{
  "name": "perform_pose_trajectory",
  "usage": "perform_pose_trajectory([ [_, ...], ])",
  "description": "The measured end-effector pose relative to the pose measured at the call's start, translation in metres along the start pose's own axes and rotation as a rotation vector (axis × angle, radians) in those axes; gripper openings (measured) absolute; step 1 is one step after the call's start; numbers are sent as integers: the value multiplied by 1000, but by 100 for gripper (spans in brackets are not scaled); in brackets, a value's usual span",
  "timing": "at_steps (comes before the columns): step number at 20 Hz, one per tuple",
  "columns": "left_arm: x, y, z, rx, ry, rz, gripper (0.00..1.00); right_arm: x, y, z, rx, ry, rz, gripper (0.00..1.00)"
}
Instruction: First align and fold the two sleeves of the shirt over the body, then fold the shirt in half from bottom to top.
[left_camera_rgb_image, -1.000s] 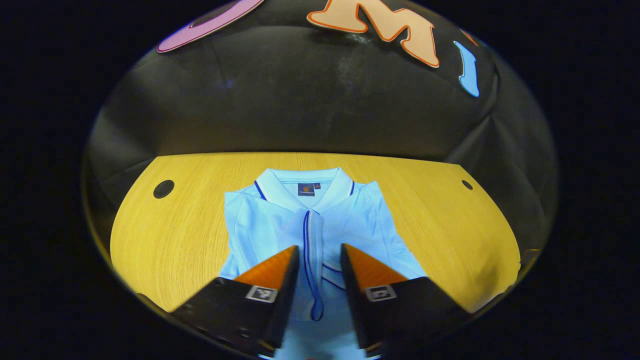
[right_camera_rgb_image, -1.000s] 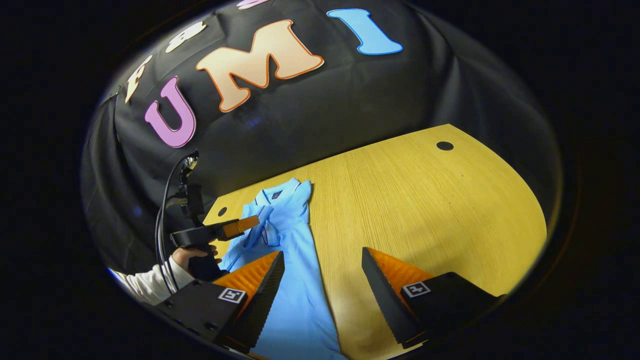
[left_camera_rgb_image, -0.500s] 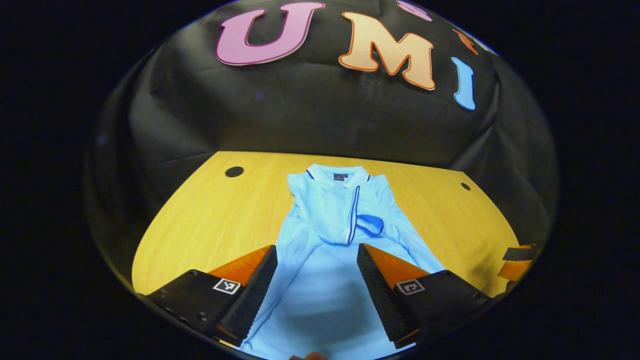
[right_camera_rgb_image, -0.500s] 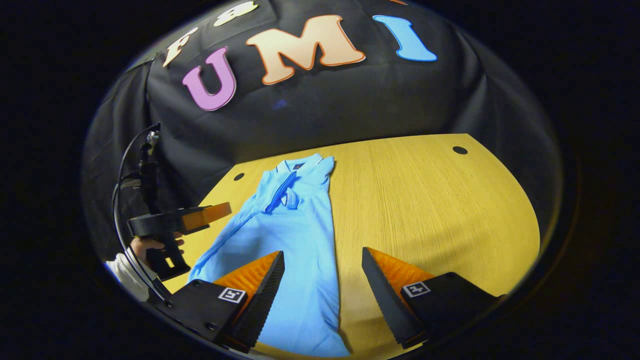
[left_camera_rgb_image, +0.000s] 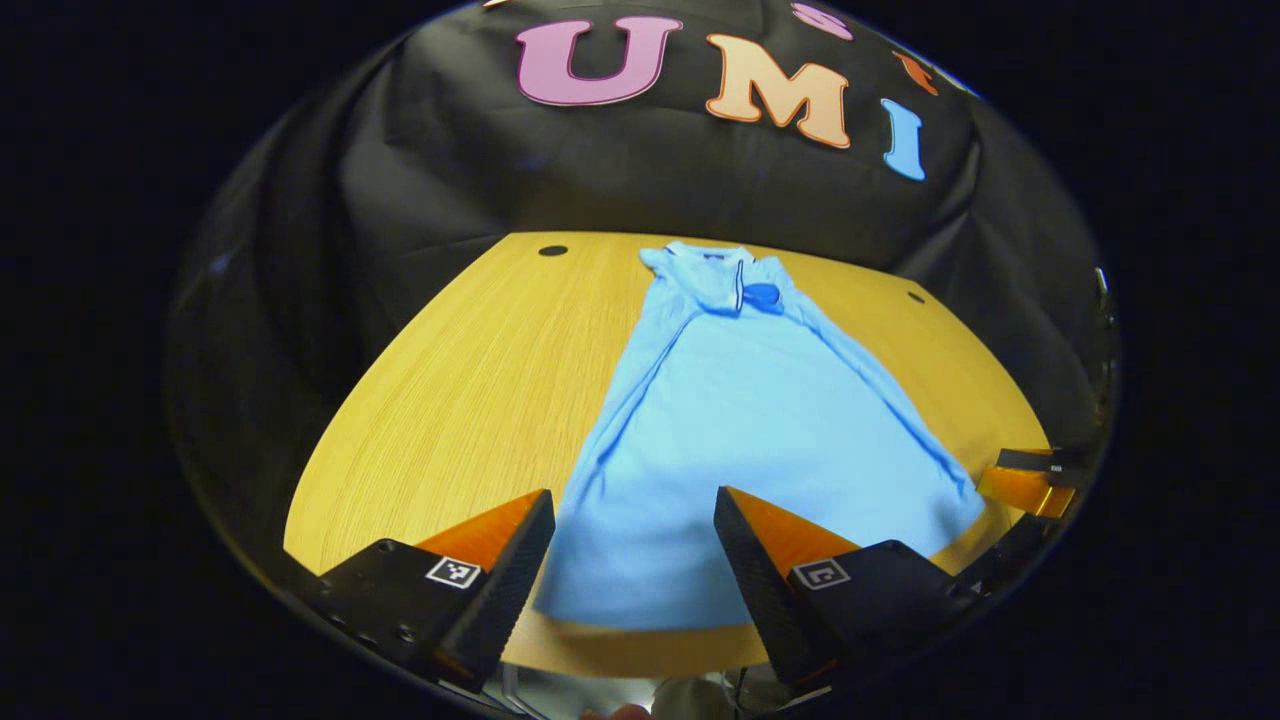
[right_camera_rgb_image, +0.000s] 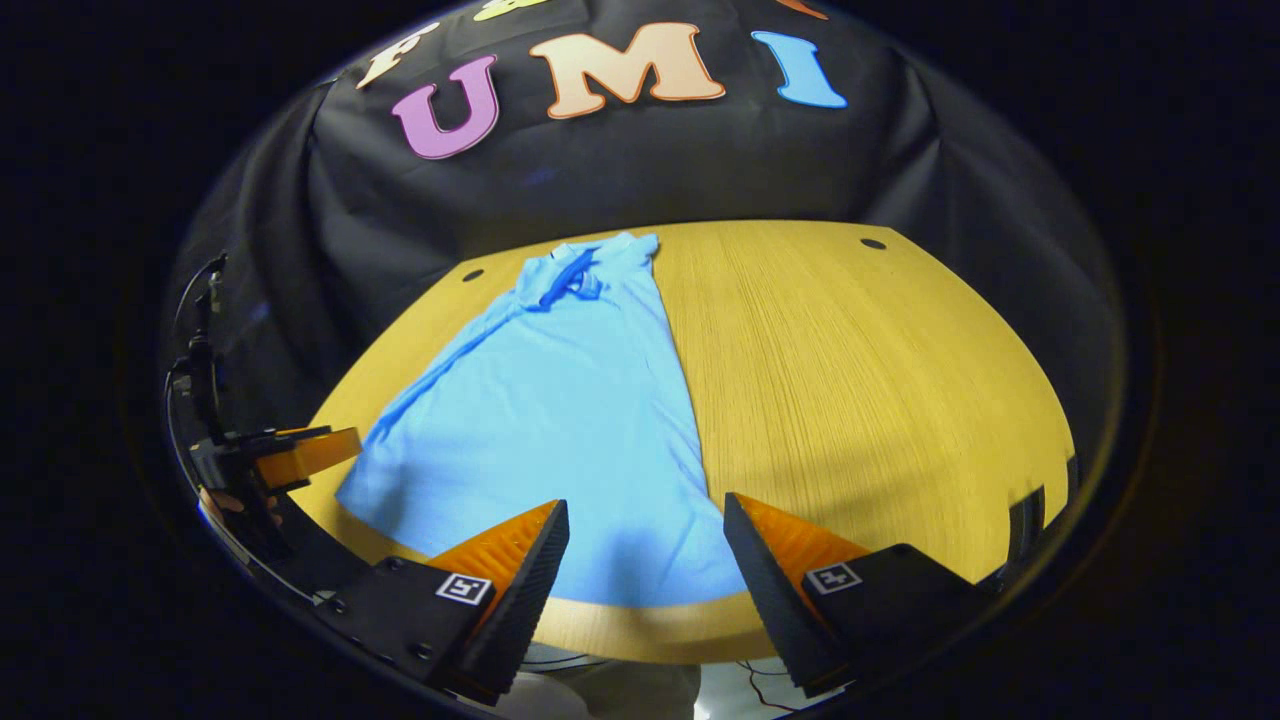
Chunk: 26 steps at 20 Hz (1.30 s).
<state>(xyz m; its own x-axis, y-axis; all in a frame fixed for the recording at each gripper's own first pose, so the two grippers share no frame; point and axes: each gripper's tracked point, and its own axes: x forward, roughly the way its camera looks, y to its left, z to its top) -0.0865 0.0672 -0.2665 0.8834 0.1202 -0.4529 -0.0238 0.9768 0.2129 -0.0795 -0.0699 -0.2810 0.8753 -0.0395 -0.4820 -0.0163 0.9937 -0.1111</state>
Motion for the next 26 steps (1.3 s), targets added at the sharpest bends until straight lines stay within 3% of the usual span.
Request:
perform_pose_trajectory([
  [7, -6, 2, -54, -22, 51, 8, 98, 5, -11, -43, -91, 20, -91, 98],
  [11, -3, 3, -63, -15, 51, 28, 96, 10, -11, -46, -52, 18, -77, 94],
  [13, 0, -2, -61, 19, 30, 21, 96, 12, -8, -46, -67, 11, -62, 98],
  [14, -1, -4, -61, 24, 18, 20, 96, 12, -6, -43, -78, 0, -47, 92],
  [15, 0, -4, -61, 16, 11, 22, 92, 14, 0, -45, -87, 5, -34, 92],
  [16, -1, -7, -62, 2, 7, 23, 88, 14, 5, -44, -94, 1, -20, 83],
  [18, 3, -16, -62, -12, -3, 13, 72, 16, 15, -45, -99, 10, 9, 62],
  [19, 2, -22, -61, -18, -8, -3, 52, 16, 19, -47, -100, 15, 22, 52],
  [20, 3, -28, -61, -28, -12, -22, 40, 16, 25, -48, -99, 20, 36, 41],
  [21, 2, -31, -61, -46, -17, -32, 19, 15, 28, -48, -99, 20, 39, 21],
  [22, 3, -30, -61, -64, -15, -26, 8, 14, 29, -48, -106, 19, 38, 10],
  [23, 4, -30, -61, -80, -5, -25, 0, 15, 29, -49, -105, 29, 35, 6],
  [26, 4, -31, -58, -133, 12, -37, 0, 14, 30, -47, -99, 33, 21, 9],
])
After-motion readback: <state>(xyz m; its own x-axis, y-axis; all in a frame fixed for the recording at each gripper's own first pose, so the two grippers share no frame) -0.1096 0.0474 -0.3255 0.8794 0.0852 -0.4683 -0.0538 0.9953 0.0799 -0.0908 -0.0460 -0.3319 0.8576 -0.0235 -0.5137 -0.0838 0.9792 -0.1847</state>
